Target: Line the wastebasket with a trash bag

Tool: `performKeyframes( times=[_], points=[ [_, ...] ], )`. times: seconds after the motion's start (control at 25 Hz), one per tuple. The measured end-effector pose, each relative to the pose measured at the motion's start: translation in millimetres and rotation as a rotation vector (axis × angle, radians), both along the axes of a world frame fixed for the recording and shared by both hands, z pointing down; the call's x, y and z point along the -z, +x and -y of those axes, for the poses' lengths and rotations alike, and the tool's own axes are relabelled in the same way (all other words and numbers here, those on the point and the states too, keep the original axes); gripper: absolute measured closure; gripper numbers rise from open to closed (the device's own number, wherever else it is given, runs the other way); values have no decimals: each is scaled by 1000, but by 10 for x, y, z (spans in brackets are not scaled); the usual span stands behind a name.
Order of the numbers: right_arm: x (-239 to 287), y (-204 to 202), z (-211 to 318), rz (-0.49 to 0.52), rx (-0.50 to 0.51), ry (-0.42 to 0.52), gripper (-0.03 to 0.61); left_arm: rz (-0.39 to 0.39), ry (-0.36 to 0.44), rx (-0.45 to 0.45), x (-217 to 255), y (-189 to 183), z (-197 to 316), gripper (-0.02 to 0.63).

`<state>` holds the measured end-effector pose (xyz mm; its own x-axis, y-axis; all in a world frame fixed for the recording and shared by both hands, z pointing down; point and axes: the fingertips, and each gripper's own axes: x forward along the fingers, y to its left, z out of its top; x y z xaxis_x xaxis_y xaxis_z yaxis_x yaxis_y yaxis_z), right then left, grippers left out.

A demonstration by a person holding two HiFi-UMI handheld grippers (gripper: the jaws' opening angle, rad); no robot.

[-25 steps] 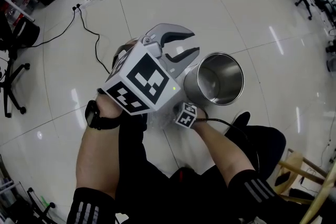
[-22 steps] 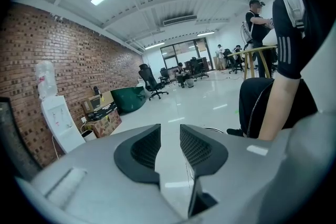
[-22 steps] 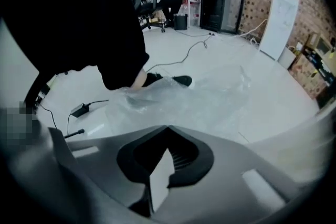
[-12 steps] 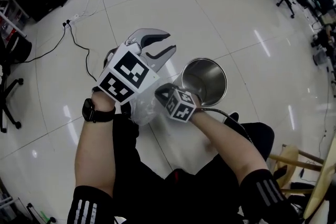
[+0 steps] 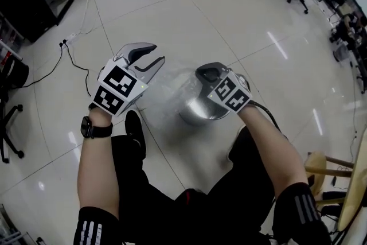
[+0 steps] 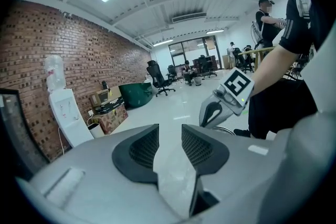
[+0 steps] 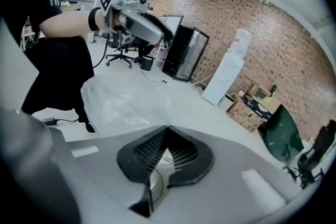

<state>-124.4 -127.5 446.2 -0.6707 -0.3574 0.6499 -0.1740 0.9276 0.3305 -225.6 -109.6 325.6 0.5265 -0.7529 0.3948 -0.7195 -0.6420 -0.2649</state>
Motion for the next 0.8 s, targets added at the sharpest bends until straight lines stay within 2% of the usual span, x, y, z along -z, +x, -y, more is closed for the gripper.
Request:
performKeyframes(
  times=[0.24, 0.44, 0.52, 0.8],
  points=[
    [33, 722, 384, 61, -170, -42, 572, 46, -86, -88, -251, 306, 9, 420],
    [-205, 1084, 514, 59, -243, -133, 572, 160, -213, -144, -720, 539, 33, 351],
    [-367, 1202, 505, 27, -251, -168, 572, 194, -268, -150, -923, 596, 52, 333],
    [-1132, 1444, 323, -210, -166, -263, 572, 300, -418, -131, -1498, 649, 199, 314]
  ],
)
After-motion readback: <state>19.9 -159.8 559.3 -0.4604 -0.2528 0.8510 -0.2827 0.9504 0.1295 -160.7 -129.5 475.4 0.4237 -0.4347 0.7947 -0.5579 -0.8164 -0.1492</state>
